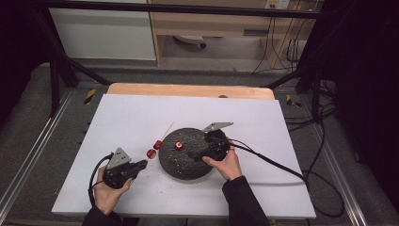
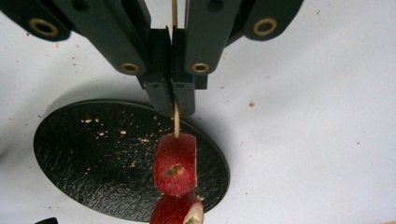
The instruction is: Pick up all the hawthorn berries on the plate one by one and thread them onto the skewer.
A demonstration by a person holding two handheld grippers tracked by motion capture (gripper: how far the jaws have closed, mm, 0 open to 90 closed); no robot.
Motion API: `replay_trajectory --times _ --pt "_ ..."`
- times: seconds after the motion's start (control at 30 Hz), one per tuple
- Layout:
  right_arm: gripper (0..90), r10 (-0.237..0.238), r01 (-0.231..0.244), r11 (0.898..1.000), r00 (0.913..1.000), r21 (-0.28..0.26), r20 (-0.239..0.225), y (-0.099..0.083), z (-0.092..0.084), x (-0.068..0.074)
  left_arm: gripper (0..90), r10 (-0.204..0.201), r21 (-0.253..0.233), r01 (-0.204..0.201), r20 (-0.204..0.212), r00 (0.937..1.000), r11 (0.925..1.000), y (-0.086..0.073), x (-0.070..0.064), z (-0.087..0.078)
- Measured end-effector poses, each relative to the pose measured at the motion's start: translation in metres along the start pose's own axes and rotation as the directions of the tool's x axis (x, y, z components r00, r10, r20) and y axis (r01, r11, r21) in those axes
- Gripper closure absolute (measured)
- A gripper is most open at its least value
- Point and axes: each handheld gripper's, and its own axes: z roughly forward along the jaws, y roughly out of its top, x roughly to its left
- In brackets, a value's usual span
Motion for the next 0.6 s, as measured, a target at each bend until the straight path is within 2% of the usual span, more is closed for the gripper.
replay_trajectory --times 0.33,0.6 --pt "2.6 -0.026 0.025 0.997 0.9997 0.069 0.004 0.019 0.023 0.006 88.5 -0.024 0.003 0.024 -0.017 0.9996 0.9997 -0.008 0.012 -0.006" --pt "4.3 -0.027 0.026 0.994 0.9996 0.107 0.012 0.033 0.04 0.012 88.5 -0.033 0.002 0.033 -0.016 0.9993 0.9995 -0.01 0.014 -0.006"
